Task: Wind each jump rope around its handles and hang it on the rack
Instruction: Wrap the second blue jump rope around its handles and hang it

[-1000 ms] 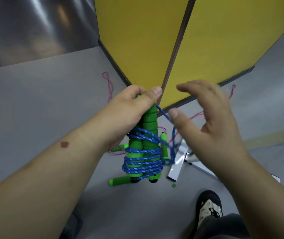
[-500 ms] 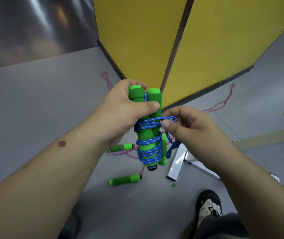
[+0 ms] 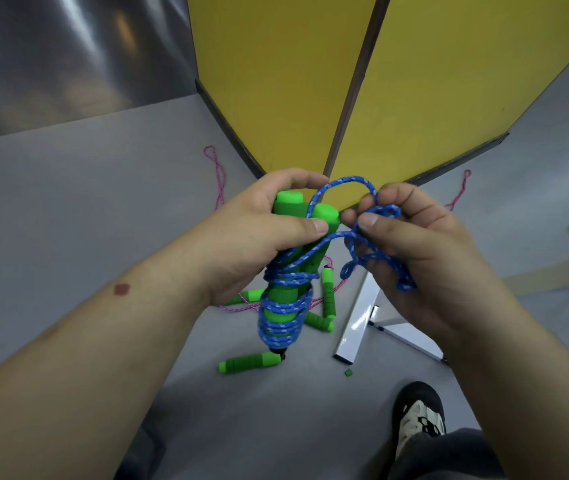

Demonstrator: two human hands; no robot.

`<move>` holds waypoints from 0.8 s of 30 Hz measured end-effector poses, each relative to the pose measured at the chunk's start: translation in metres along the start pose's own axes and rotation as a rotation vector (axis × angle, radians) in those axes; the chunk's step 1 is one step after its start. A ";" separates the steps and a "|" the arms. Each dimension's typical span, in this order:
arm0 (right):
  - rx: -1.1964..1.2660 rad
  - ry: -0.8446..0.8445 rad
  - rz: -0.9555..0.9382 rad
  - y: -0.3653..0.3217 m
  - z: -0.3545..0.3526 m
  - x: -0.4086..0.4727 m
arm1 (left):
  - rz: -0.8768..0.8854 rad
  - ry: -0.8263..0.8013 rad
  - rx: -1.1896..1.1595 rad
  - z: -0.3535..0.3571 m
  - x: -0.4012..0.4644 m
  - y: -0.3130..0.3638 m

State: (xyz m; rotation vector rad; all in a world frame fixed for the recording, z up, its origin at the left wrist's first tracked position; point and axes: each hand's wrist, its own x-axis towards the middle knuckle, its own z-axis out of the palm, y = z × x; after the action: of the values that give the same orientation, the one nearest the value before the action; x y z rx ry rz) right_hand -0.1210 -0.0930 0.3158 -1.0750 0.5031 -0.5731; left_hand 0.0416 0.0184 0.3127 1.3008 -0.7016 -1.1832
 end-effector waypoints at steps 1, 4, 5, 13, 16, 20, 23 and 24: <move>0.044 0.009 0.006 -0.003 -0.001 0.000 | -0.016 0.012 0.018 0.001 0.000 -0.001; 0.079 0.029 0.030 -0.008 -0.002 -0.002 | -0.051 0.090 0.006 0.003 0.001 -0.001; 0.061 0.027 0.025 -0.009 -0.001 -0.002 | -0.064 0.112 -0.011 0.003 0.001 0.000; -0.297 0.106 -0.061 -0.009 -0.005 0.002 | 0.006 0.228 0.160 -0.002 0.002 0.006; -0.075 0.131 -0.078 -0.015 -0.004 0.003 | -0.006 0.114 0.307 -0.002 -0.003 0.008; 0.027 0.075 -0.019 -0.010 0.007 0.002 | -0.080 0.040 0.177 0.006 -0.007 0.008; -0.072 0.100 -0.062 -0.006 0.012 0.003 | -0.089 0.029 0.135 0.007 -0.007 0.010; -0.111 0.105 -0.075 -0.006 0.013 0.003 | -0.086 0.025 0.171 0.008 -0.008 0.010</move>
State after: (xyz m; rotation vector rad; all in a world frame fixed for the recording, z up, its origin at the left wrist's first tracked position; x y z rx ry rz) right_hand -0.1114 -0.0883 0.3266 -1.1778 0.5936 -0.6769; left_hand 0.0350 0.0213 0.3256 1.4990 -0.7478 -1.1935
